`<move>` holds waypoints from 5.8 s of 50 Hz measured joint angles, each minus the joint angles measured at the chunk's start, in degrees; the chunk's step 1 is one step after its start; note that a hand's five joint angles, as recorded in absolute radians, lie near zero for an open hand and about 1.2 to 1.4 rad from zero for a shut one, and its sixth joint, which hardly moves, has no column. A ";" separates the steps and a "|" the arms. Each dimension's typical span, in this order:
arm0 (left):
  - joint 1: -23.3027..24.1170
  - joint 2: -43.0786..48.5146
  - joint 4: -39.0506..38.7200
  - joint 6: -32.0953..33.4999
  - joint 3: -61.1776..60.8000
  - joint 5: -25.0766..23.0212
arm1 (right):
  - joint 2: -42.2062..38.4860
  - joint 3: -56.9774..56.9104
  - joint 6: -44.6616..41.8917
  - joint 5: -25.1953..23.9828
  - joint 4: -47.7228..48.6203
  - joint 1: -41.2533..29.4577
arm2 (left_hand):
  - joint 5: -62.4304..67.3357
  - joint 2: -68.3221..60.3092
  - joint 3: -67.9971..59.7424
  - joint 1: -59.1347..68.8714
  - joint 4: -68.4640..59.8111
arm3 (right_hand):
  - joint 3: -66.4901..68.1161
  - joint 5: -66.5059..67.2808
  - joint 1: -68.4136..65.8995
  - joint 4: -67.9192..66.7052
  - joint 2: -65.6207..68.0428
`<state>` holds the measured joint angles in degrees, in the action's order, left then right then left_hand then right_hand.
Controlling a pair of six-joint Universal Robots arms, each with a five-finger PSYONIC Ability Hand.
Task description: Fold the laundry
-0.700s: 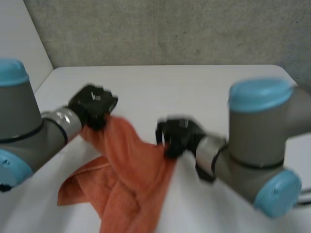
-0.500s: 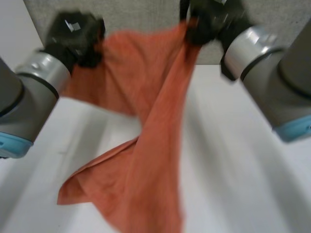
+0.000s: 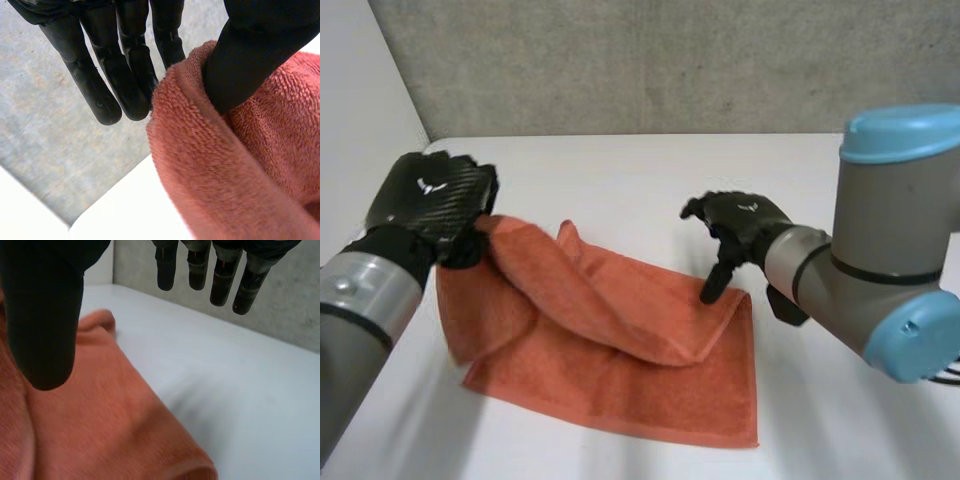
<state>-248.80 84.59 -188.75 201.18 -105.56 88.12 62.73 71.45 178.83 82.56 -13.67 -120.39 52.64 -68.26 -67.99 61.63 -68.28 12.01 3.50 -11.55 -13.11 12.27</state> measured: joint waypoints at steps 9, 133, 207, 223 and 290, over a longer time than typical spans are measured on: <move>-5.31 -5.92 4.30 4.38 -6.36 -0.58 | 4.91 11.30 0.15 0.19 4.46 4.95 | 0.00 0.38 0.26 0.00 0.31 | 0.00 0.00 0.00 0.00 0.00; 2.53 -6.88 4.34 7.01 17.54 2.65 | -9.70 5.32 12.83 -8.74 8.15 10.24 | 2.41 -0.38 0.00 2.79 -0.22 | 0.00 0.00 -0.01 0.00 0.00; -8.78 1.91 1.37 6.46 23.22 2.50 | -1.94 24.90 4.45 -10.03 19.05 2.28 | 2.41 -0.47 -0.19 2.79 -0.26 | 55.40 52.39 -43.46 -54.86 54.85; -8.66 3.45 1.37 6.02 23.16 2.62 | 8.52 28.11 2.82 -8.49 16.02 3.24 | 2.41 -0.48 -0.19 2.79 -0.26 | 35.94 35.92 -30.02 -35.01 36.08; -8.70 4.51 3.14 5.65 17.74 2.47 | 25.29 18.13 -22.49 -6.07 0.22 13.70 | 2.41 -0.50 -0.19 2.79 -0.27 | 55.46 52.75 -44.40 -54.95 54.92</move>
<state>-257.50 89.10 -185.62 206.83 -87.82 90.59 88.02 89.58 156.33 76.48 -13.45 -106.69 55.05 -68.76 -68.18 64.42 -68.55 67.46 56.24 -55.95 -68.06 67.19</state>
